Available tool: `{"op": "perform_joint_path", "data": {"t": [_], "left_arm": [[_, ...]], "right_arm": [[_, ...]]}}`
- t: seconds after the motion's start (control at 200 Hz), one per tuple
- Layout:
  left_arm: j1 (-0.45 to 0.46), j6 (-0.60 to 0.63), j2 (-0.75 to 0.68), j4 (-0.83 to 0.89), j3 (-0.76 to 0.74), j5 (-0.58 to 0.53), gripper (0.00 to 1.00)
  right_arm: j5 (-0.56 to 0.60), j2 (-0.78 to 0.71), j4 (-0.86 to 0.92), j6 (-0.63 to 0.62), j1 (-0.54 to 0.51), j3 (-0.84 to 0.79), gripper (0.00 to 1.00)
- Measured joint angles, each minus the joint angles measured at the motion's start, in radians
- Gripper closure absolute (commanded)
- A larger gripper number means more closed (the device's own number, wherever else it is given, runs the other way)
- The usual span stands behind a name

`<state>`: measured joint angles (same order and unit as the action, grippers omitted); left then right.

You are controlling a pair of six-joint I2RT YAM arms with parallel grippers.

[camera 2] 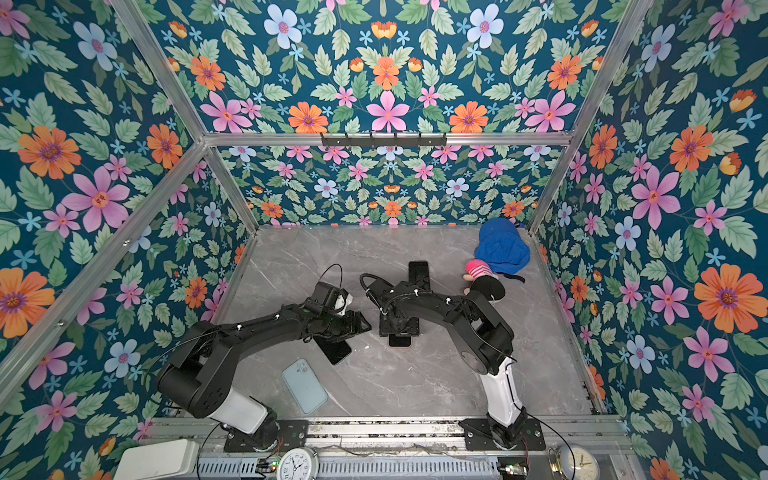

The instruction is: Put the phone into the phone case

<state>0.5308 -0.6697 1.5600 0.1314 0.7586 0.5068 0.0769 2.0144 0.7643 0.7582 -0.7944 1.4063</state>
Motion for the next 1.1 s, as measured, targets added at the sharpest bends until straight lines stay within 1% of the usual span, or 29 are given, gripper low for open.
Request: {"op": "perform_joint_path", "data": {"t": [0.06, 0.1, 0.14, 0.26, 0.385, 0.555, 0.73, 0.915, 1.01, 1.1], "left_arm": [[-0.003, 0.004, 0.0, 0.0, 0.002, 0.003, 0.26], [-0.007, 0.01, 0.002, 0.004, 0.009, 0.007, 0.26], [-0.013, 0.017, 0.006, 0.013, 0.025, 0.008, 0.26], [-0.026, 0.033, 0.021, 0.037, 0.097, 0.007, 0.26], [-0.039, 0.048, 0.056, 0.05, 0.153, 0.007, 0.27], [-0.053, 0.058, 0.084, 0.089, 0.198, 0.004, 0.27], [-0.069, 0.074, 0.09, 0.122, 0.241, -0.008, 0.27], [-0.077, 0.081, 0.09, 0.146, 0.241, -0.01, 0.27], [-0.078, 0.085, 0.089, 0.154, 0.236, -0.011, 0.27], [-0.08, 0.092, 0.085, 0.161, 0.233, -0.011, 0.28]], "right_arm": [[-0.006, -0.005, 0.003, -0.006, 0.006, 0.002, 0.34], [-0.008, -0.01, 0.012, -0.032, 0.02, 0.005, 0.37], [-0.012, -0.015, 0.026, -0.041, 0.038, 0.015, 0.38], [-0.005, -0.062, 0.051, -0.122, 0.111, 0.089, 0.41], [0.001, -0.077, 0.045, -0.224, 0.216, 0.144, 0.43], [0.011, -0.008, 0.048, -0.377, 0.373, 0.216, 0.46], [0.015, 0.112, 0.043, -0.51, 0.478, 0.365, 0.45], [0.008, 0.23, 0.046, -0.586, 0.528, 0.472, 0.44], [0.005, 0.256, 0.048, -0.603, 0.541, 0.49, 0.4], [0.0, 0.271, 0.054, -0.603, 0.542, 0.497, 0.32]]}}
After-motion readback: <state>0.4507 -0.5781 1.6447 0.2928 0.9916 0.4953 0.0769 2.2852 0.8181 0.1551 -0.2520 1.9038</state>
